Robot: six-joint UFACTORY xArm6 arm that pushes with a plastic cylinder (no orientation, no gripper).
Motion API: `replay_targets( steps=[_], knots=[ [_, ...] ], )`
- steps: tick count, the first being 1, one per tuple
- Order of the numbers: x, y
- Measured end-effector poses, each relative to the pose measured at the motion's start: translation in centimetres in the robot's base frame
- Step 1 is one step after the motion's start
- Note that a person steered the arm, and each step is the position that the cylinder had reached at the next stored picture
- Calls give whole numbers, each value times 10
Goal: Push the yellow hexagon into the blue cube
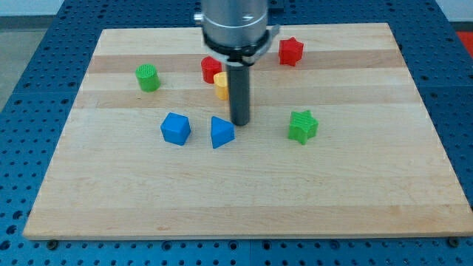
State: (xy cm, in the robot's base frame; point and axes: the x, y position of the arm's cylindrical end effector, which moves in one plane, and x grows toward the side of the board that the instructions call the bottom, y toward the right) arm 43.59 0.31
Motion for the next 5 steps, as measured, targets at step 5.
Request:
replay_targets(
  steps=[5],
  knots=[
    [-32,-38]
  ],
)
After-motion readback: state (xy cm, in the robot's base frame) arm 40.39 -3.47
